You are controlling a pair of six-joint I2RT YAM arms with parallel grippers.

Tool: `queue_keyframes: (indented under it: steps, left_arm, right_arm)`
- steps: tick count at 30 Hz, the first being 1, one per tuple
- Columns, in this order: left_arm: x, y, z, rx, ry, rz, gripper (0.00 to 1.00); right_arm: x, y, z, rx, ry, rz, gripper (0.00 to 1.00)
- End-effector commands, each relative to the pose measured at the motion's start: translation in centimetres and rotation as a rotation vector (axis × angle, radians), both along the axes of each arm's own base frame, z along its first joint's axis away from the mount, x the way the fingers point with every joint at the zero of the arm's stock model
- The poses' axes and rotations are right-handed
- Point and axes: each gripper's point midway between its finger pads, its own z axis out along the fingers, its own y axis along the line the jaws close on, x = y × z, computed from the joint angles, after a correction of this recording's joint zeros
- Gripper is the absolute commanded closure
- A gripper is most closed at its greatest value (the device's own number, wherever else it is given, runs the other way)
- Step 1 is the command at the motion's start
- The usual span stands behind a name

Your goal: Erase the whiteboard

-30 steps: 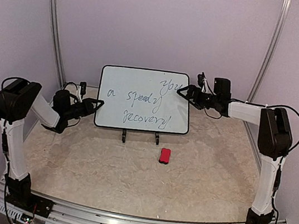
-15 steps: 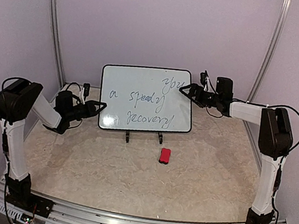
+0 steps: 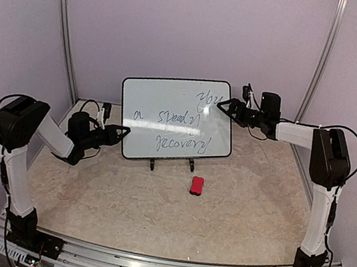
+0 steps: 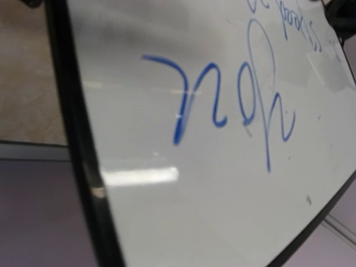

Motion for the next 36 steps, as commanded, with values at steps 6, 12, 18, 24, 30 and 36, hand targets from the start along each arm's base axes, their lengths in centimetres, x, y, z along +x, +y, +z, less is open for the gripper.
queue_keyframes:
  steps: [6, 12, 18, 24, 30, 36]
  left_arm:
    - [-2.3, -3.2, 1.5, 0.054, -0.106, -0.071, 1.0]
    - [-2.4, -3.2, 0.9, 0.082, -0.093, -0.067, 0.96]
    - [-2.5, -3.2, 0.5, 0.089, -0.073, -0.058, 0.84]
    - [-2.7, -3.1, 0.1, 0.088, -0.05, -0.052, 0.71]
    - [-3.0, -2.8, 0.3, 0.091, -0.047, -0.042, 0.51]
    - [-2.9, -2.3, 0.7, 0.082, -0.037, -0.022, 0.42]
  right_arm:
    - [-7.2, 7.0, 3.7, 0.128, -0.052, 0.36, 0.01]
    - [-8.3, 6.5, 2.7, 0.122, -0.03, 0.353, 0.01]
    - [-9.5, 5.7, 1.0, 0.1, 0.0, 0.327, 0.01]
    - [-9.0, 5.6, 1.0, 0.073, -0.005, 0.307, 0.01]
    - [-7.7, 5.2, 1.2, 0.036, -0.008, 0.258, 0.01]
    - [-6.7, 4.6, 1.0, 0.027, 0.007, 0.225, 0.01]
